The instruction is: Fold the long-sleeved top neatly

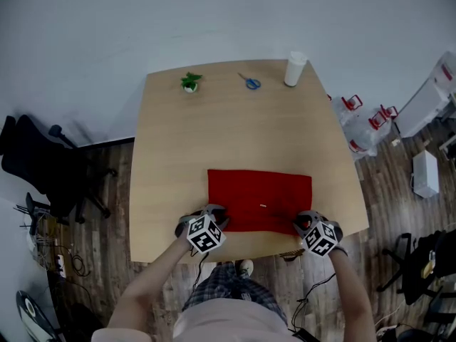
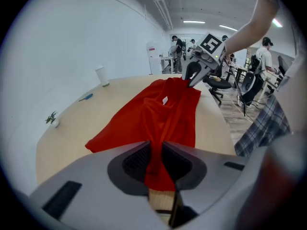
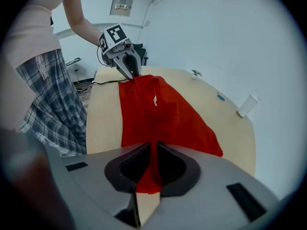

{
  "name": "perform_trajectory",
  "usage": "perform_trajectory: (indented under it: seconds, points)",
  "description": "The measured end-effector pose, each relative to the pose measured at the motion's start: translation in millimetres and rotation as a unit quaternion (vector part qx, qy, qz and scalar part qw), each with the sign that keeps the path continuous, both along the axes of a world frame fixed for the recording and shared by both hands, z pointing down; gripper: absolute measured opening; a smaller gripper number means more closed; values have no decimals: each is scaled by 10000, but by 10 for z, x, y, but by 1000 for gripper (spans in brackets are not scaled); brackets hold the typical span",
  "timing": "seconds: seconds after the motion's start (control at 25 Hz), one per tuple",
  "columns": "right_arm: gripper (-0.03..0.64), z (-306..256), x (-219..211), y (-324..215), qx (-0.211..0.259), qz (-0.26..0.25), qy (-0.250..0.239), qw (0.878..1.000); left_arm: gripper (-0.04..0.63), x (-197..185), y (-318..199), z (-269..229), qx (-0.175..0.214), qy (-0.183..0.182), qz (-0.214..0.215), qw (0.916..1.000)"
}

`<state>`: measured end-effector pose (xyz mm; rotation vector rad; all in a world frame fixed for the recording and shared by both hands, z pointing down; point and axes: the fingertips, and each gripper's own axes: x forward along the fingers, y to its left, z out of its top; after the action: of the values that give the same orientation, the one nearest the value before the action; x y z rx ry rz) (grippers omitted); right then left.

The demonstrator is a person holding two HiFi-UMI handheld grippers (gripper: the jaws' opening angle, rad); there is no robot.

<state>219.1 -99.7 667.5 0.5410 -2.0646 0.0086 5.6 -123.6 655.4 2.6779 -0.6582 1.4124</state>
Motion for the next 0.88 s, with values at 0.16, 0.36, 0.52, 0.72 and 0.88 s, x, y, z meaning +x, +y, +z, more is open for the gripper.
perform_trajectory:
  seconds: [0.16, 0.36, 0.52, 0.72, 0.88]
  points:
    - [112, 61, 9, 97, -311, 186, -35, 9993, 136, -29, 95, 57, -427, 170, -188, 9988]
    - [177, -254, -17, -2, -40, 537, -524, 9972, 183, -2, 3, -238, -166, 352, -316, 9987]
    - [216, -320, -120, -223, 39, 631, -645, 9959, 198, 135, -211, -207, -156, 246, -179, 9994]
    - [78, -237, -295, -399, -226, 560, -670, 9959, 118, 359, -296, -76, -441, 212, 210, 9986]
    - [42, -341, -341, -177, -282, 90, -780, 9965, 59, 406, -95, -206, -436, 455, 633, 9960]
